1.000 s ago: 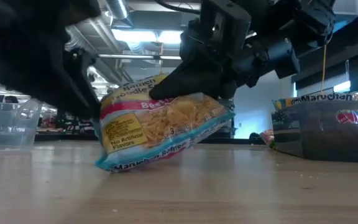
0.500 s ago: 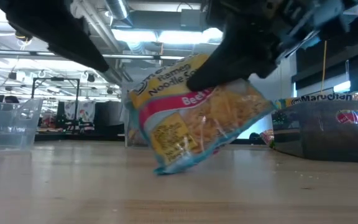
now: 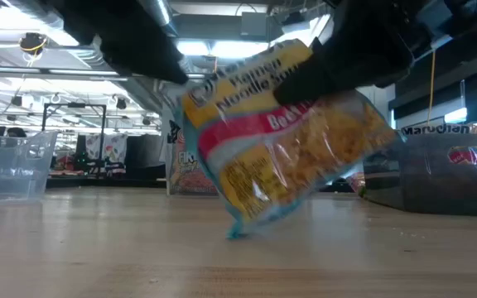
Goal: Sort Maruchan noodles
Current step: Put the blue noodle pack into the black bin
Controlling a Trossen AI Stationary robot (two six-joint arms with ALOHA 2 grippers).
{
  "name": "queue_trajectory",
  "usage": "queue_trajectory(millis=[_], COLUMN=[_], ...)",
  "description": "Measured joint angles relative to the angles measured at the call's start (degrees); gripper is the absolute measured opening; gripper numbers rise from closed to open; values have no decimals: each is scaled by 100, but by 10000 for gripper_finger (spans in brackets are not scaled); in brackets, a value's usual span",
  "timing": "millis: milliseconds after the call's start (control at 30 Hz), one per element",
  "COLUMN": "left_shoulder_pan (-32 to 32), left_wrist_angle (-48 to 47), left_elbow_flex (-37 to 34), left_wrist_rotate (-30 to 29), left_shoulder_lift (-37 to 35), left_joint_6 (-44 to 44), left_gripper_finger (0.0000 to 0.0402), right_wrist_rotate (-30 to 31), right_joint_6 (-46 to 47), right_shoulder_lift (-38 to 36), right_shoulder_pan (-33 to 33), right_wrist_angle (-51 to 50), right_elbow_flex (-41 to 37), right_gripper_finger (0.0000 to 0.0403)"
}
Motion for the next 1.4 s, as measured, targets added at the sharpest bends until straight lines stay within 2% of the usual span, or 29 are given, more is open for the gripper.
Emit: queue_trajectory(millis=[100, 300, 467, 700, 833, 1067, 1400], left_shoulder_pan=[-19, -109, -219, -216, -140, 66, 281], left_wrist_angle=[391, 2318, 3514, 4200, 4528, 5147, 5147], left_elbow_flex=[-334, -1043, -1397, -1403, -1403, -1382, -778], left_wrist_rotate=[-108, -107, 101, 115, 121, 585, 585], left_shoulder_lift=[237, 414, 416, 599, 823, 1180, 1641], left_joint_6=[196, 617, 905, 924, 918, 838, 763], left_gripper_finger=[232, 230, 230, 229, 229, 229, 229], right_wrist_rotate=[7, 140, 654, 864, 893, 994, 937], right_joint_6=[-206, -211, -225, -739, -918, -1119, -1413], right_shoulder_lift=[-5, -299, -768, -843, -713, -667, -665], right_shoulder_pan=[90, 88, 202, 221, 224, 211, 138], right_wrist_angle=[104, -37, 412, 2644, 3380, 3561, 3606], right_elbow_flex=[0, -157, -603, -1443, -1647, -1613, -1613], right_gripper_finger=[112, 112, 112, 112, 112, 112, 112])
